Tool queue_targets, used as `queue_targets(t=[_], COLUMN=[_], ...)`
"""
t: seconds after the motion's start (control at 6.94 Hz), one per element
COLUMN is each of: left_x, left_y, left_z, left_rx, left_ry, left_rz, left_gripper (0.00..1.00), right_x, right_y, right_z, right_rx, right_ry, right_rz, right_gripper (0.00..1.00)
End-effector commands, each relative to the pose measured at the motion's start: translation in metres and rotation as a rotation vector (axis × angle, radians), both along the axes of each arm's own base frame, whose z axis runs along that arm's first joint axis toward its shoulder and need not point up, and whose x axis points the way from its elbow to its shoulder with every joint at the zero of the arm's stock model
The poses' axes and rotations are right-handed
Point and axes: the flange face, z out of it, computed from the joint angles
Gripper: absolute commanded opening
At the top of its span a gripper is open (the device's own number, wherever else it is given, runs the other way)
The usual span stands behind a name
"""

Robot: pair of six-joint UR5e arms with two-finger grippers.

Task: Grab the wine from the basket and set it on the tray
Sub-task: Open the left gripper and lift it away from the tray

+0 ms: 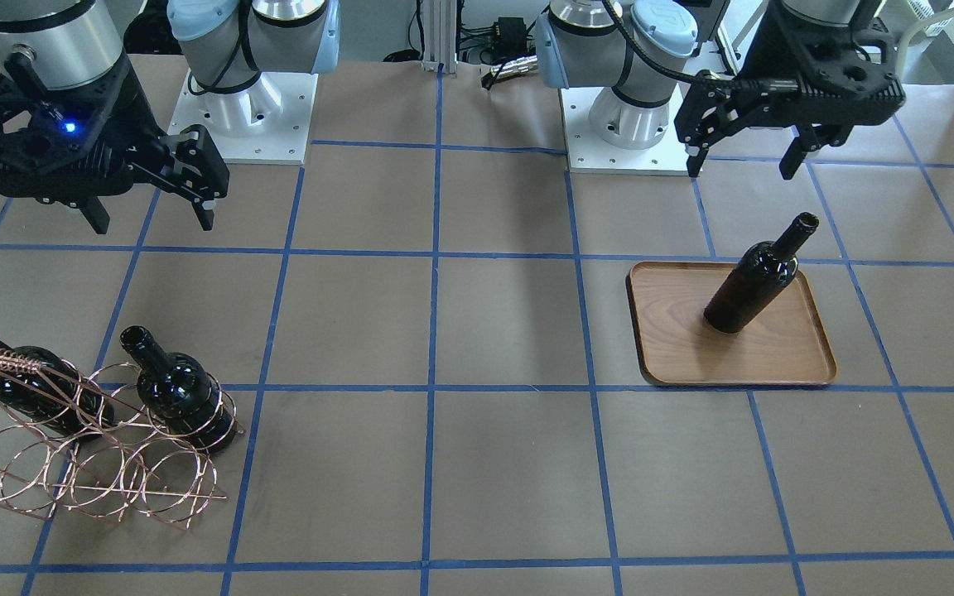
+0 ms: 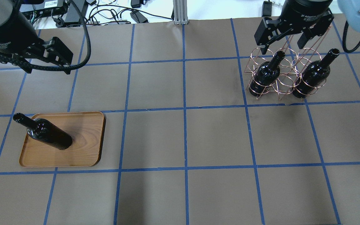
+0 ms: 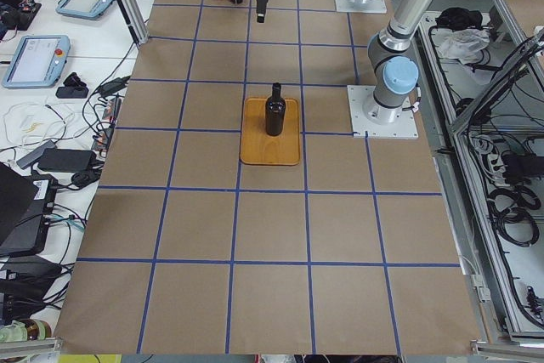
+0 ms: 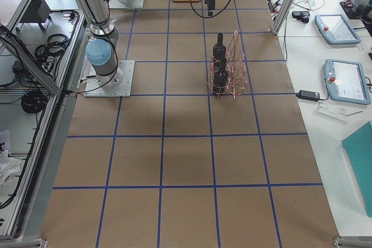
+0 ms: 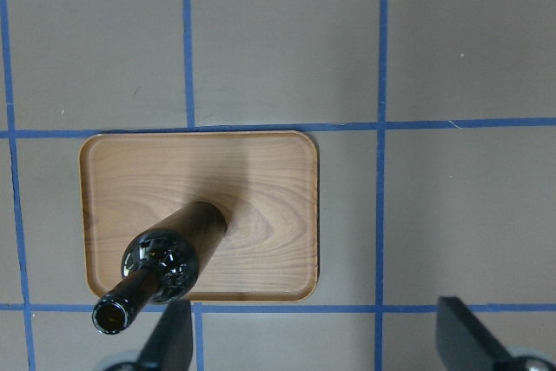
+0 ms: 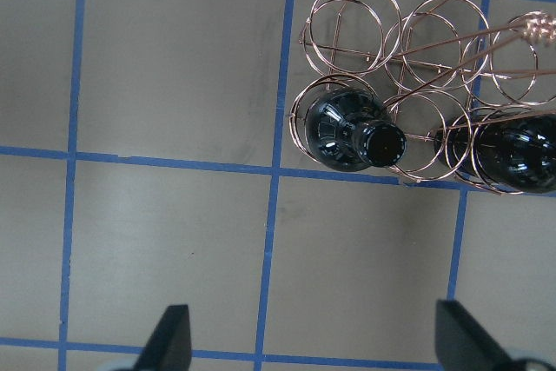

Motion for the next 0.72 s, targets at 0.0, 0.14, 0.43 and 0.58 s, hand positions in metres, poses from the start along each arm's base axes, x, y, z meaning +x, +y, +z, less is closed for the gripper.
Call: queue_targets(t=[0.0,0.14,0.43,0.58], left_x=[-0.023,-0.0241,-0.0256,-0.0272], left_y=[0.0029,0.0045,0.0059,0.0079], left_z=[-0.0053,-0.007,-0.0104,-0.0095], left_rx=[0.012,0.016,0.031,0.03], left_ry=[0.01,0.014,0.022,0.037], left_rz=[-0.022,-0.025,-0.027,-0.028], left_gripper=[1.0,1.0,1.0,1.0], right_x=[0.0004,0.0004,-0.0012,-0.0026], right_y=[0.0,-0.0006,-0.0008,-0.0011], right_z=[0.0001,-0.0007,-0.0007,-0.0007], right_rx=[0.0,0.001,0.001,0.001], right_ry=[-0.004,-0.004,0.004,0.003], right_rz=[0.0,0.0,0.0,-0.003], right_gripper=[1.0,1.0,1.0,1.0])
